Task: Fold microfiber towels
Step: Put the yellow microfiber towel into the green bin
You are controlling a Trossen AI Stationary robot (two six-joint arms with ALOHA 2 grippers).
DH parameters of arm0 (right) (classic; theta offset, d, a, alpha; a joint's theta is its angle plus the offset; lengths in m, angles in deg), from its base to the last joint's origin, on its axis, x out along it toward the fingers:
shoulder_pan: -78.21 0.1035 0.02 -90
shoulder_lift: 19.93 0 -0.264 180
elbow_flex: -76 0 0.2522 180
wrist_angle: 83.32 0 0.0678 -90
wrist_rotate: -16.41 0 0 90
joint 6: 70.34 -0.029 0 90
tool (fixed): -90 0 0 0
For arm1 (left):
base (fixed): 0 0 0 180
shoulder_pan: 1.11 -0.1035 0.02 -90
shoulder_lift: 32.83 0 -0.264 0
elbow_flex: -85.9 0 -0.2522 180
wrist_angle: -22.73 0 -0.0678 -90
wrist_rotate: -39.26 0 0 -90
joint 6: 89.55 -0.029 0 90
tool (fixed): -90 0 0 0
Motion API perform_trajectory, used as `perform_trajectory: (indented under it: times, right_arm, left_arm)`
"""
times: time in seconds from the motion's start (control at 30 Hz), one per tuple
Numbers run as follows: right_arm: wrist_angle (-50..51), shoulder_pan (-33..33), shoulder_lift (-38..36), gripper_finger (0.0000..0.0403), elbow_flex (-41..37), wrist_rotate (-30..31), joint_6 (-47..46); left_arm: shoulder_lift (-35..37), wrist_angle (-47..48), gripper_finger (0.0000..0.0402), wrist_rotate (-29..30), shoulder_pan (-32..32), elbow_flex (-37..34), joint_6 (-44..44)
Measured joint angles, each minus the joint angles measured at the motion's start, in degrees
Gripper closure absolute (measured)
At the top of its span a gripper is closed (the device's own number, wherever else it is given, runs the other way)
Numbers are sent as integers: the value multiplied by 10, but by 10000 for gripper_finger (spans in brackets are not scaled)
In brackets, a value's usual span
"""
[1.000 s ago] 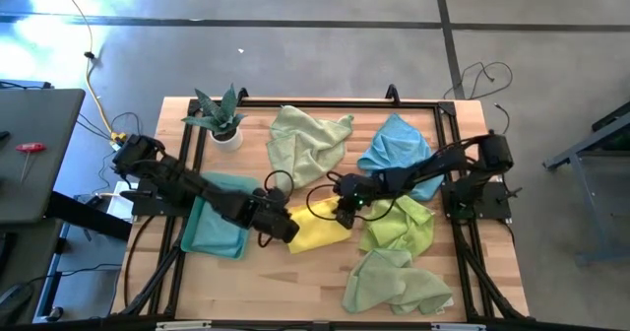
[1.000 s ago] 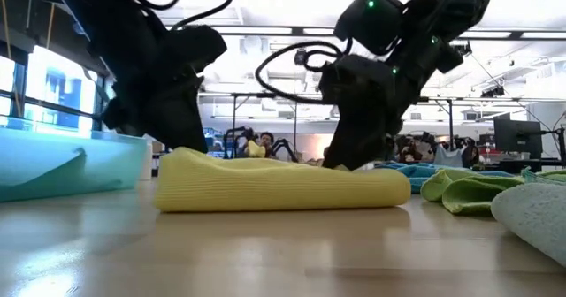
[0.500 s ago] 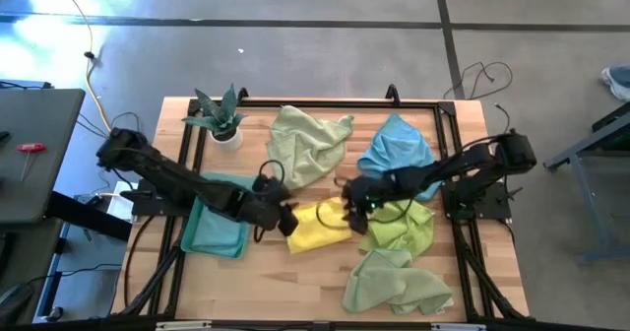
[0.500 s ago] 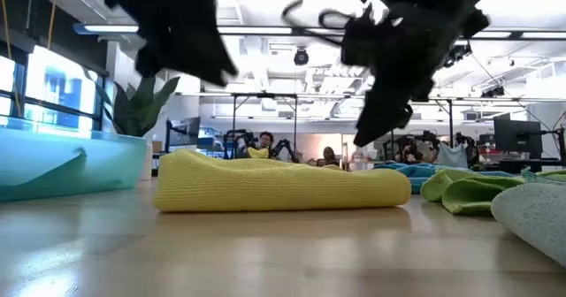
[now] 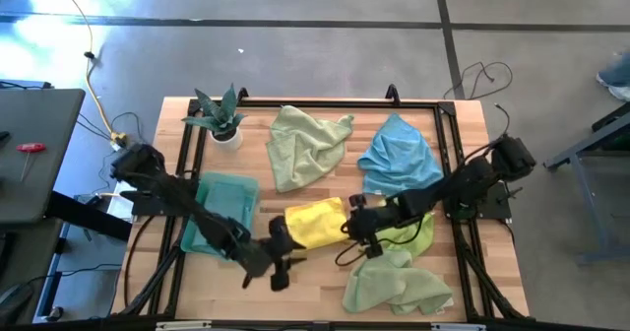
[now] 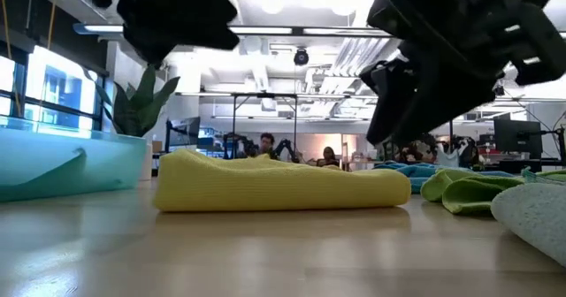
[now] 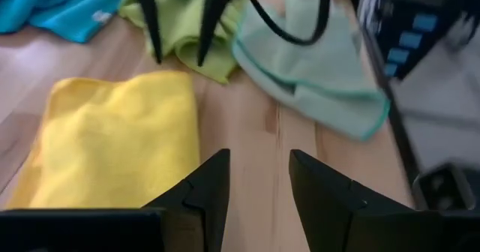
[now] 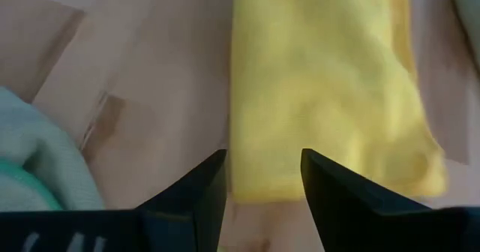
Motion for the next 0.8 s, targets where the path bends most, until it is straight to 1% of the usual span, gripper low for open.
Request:
perform_trajectory:
  times: [0.1, 0.17, 0.23, 0.3, 0.4, 0.57, 0.73, 0.8]
  right_arm:
    - [-39, 22, 26, 240, 0, 15, 11]
    - [-63, 32, 37, 240, 0, 43, 21]
    - [-73, 37, 39, 240, 0, 73, 23]
    - [-89, 34, 42, 240, 1, 87, 26]
    - [-104, 27, 51, 240, 1, 101, 25]
    - [-105, 25, 61, 240, 0, 98, 4]
    - [-98, 37, 61, 240, 1, 79, -8]
    - [-96, 44, 62, 240, 1, 80, -2]
  left_arm:
    - [-52, 20, 274, 12, 9, 42, -56]
    - [-81, 71, 274, 28, 9, 73, -83]
    - [-111, 118, 274, 41, 6, 110, -98]
    - [-132, 175, 274, 48, 3, 137, -99]
    - [-152, 225, 274, 50, -1, 165, -100]
    - [-157, 221, 274, 44, -3, 173, -104]
    - [-159, 221, 274, 50, -3, 171, -105]
    - [-164, 220, 274, 54, -7, 171, -105]
